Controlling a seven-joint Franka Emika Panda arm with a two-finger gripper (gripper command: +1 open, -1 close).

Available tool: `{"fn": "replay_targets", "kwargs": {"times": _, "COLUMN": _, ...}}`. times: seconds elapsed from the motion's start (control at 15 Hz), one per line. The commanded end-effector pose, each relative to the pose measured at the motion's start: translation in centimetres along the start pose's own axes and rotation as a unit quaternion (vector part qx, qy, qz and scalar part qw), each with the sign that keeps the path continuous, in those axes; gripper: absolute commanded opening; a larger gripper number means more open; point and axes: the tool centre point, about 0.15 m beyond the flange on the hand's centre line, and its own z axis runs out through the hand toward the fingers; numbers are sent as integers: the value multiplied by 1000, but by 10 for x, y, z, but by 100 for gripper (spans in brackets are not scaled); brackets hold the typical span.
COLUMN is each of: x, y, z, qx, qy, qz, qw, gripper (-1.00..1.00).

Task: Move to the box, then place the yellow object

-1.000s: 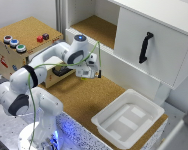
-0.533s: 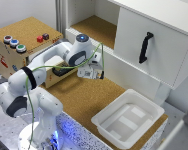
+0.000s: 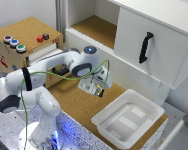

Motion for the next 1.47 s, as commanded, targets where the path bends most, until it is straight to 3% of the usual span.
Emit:
{"fn": "replay_targets", "kwargs": {"times": 0.0, "x": -8, "y": 28, "z": 3, "qx": -34, "qy": -20, "qz": 83, "qw": 996, "gripper": -100}}
{"fn": "replay_targets", "kwargs": {"times": 0.2, "x": -4, "y": 32, "z": 21, "qx": -32, "qy": -29, "qz": 141, "qw": 989, "gripper": -100}}
{"fn": "replay_targets", "kwargs": {"times": 0.4, "x": 2, "y": 46, "z": 60, "qx": -20, "qy": -50, "qz": 198, "qw": 979, "gripper": -100}}
{"fn": "replay_targets", "kwargs": {"times": 0.67, "x": 23, "y": 71, "z": 101, "qx": -12, "qy": -53, "qz": 239, "qw": 969, "gripper": -100}}
{"fn": "replay_targets", "kwargs": {"times": 1.4, "x": 80, "y": 101, "z": 189, "qx": 32, "qy": -11, "qz": 290, "qw": 957, "gripper": -100}}
